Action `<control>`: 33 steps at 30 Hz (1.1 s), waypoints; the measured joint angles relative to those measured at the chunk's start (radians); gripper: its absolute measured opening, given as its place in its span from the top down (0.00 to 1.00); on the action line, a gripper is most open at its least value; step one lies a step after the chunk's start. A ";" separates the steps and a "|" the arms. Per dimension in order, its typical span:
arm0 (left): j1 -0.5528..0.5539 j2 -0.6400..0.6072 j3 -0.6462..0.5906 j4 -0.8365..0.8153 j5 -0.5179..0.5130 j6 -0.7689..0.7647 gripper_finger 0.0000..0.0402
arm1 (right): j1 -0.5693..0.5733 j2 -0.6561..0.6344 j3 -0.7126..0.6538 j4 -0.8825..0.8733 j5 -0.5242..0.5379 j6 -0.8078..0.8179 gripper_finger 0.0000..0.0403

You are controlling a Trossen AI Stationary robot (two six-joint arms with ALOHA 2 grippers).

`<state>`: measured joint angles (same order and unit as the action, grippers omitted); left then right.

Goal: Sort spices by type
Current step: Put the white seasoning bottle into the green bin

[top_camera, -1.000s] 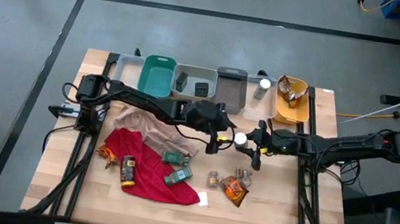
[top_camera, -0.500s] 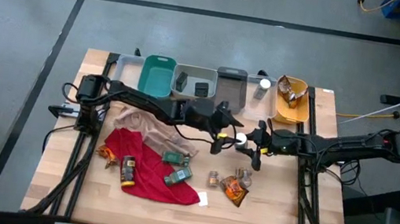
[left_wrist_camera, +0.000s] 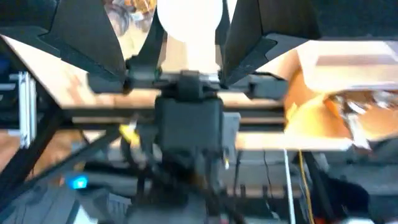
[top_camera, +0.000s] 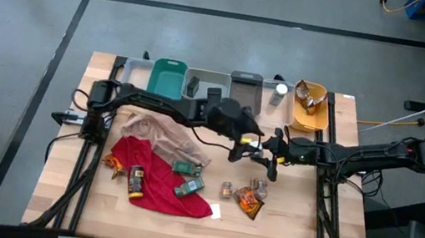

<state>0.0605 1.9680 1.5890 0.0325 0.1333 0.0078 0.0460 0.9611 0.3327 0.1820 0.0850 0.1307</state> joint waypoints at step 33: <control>-0.001 0.140 0.021 -0.067 0.003 0.105 0.43 | 0.000 0.006 0.000 -0.027 -0.052 0.052 0.47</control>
<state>0.0595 2.1078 1.6096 -0.0341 0.1365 0.1129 0.0460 0.9668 0.3328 0.1550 0.0327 0.1826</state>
